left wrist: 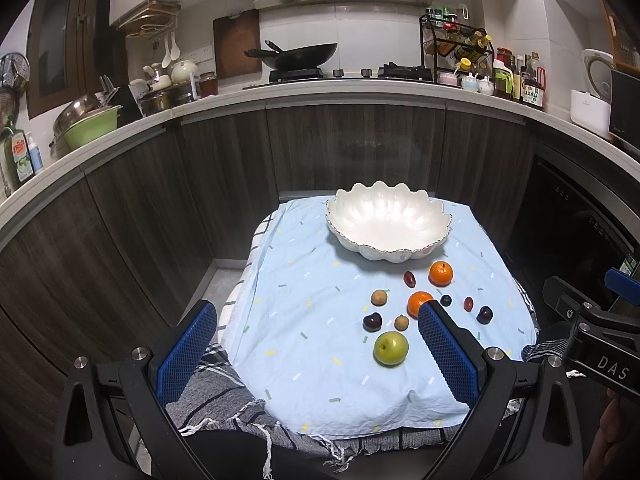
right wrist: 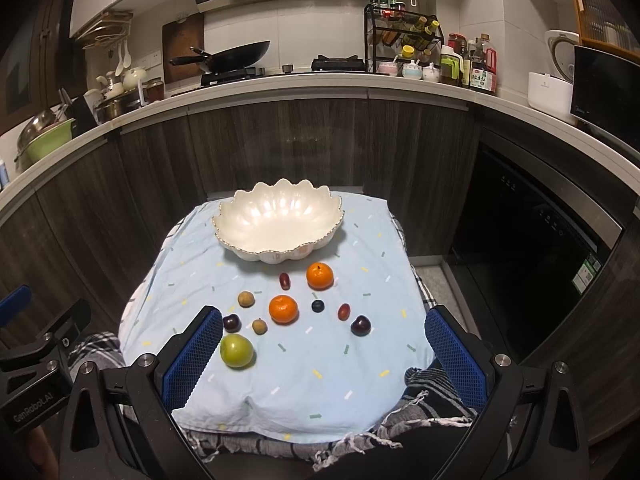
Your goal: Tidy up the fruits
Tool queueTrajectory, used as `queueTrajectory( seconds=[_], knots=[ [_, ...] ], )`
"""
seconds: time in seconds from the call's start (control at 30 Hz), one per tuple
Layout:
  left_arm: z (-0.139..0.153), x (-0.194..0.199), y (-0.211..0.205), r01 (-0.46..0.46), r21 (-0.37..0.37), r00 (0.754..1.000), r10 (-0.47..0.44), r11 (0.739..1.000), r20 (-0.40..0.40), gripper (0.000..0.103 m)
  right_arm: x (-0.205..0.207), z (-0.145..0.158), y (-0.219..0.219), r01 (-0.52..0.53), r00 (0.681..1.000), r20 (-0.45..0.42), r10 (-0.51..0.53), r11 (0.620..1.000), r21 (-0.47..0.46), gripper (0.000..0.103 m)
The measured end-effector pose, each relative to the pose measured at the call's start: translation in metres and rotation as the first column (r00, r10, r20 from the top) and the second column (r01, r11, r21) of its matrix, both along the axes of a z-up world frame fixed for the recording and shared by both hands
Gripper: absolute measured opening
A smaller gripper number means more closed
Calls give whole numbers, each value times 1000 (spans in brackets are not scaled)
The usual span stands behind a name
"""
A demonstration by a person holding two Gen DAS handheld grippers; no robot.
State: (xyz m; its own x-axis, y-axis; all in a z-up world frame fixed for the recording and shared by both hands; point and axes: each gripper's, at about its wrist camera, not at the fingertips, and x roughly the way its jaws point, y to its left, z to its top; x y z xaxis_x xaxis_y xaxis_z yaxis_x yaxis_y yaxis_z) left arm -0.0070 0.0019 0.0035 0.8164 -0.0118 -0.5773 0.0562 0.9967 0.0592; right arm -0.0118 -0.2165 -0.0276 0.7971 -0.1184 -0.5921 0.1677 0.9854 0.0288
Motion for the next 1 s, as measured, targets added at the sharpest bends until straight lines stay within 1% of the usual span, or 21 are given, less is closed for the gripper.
queueTrajectory(
  seconds=[1.0],
  knots=[
    [-4, 0, -1, 3, -1, 1000, -3, 1000, -6, 103, -1, 0, -1, 1, 1000, 0, -1, 1000, 2, 102]
  ],
)
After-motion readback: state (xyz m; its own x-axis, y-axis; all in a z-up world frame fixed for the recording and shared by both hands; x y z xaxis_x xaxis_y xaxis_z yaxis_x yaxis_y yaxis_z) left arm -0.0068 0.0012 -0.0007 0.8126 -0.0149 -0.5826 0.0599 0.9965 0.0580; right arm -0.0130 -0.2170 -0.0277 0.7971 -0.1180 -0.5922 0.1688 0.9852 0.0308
